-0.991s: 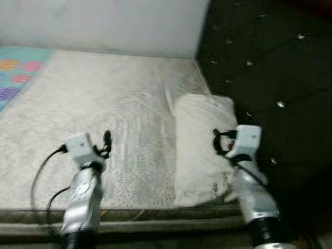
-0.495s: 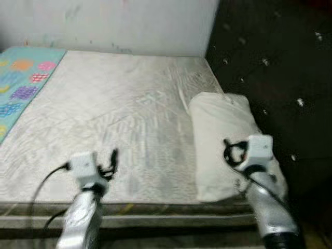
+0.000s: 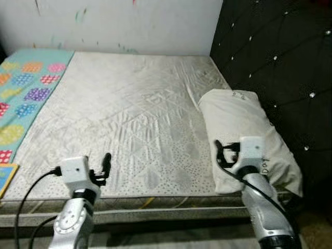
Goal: Clean up the room
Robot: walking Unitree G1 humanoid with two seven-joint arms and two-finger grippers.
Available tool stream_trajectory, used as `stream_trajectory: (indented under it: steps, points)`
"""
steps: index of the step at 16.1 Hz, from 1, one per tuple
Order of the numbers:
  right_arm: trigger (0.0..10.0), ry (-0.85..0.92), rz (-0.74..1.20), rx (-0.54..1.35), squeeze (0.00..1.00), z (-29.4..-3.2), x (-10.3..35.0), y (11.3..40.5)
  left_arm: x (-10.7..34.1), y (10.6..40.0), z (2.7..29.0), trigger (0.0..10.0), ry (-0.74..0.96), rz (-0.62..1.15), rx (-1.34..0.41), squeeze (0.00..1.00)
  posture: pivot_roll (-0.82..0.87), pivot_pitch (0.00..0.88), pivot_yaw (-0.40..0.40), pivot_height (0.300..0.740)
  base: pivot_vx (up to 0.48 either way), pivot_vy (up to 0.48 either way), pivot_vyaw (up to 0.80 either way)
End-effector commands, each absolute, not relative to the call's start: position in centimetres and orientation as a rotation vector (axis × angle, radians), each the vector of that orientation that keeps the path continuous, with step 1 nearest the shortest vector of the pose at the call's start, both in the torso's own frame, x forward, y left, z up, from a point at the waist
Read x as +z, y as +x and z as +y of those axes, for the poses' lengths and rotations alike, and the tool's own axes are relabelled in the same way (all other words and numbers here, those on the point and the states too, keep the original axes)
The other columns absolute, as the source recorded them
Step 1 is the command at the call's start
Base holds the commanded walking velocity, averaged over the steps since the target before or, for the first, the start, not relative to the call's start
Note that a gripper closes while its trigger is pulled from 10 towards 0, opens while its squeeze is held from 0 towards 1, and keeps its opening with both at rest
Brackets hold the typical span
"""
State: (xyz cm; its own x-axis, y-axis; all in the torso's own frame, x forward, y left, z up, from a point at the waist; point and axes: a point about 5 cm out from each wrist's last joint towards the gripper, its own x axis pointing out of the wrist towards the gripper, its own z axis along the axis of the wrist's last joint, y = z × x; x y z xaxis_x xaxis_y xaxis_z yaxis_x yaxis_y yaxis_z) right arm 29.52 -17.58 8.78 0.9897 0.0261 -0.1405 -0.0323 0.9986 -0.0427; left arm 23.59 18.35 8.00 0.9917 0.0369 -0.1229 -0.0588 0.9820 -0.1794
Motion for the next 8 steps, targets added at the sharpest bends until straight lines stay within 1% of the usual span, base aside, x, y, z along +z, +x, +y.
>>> stream_trajectory:
  steps: [1,3,8]
  points:
    - [10.0,-0.063,0.117,0.017,0.0,-18.1,9.53,29.73,8.57,23.94,17.3,10.0,-0.196,0.099,0.007,0.0,-0.09,0.0,-0.038,0.74,0.0,0.0,0.0]
    - [10.0,-0.066,0.115,0.016,0.0,-18.17,9.67,29.91,8.83,24.07,16.81,10.0,-0.205,0.095,-0.011,0.0,-0.09,0.0,-0.038,0.74,0.264,0.0,0.0]
    - [10.0,-0.055,0.119,0.025,0.0,-17.81,9.6,29.81,8.85,24.13,16.75,10.0,-0.209,0.096,0.0,0.0,-0.08,0.0,-0.041,0.74,0.326,0.0,0.0]
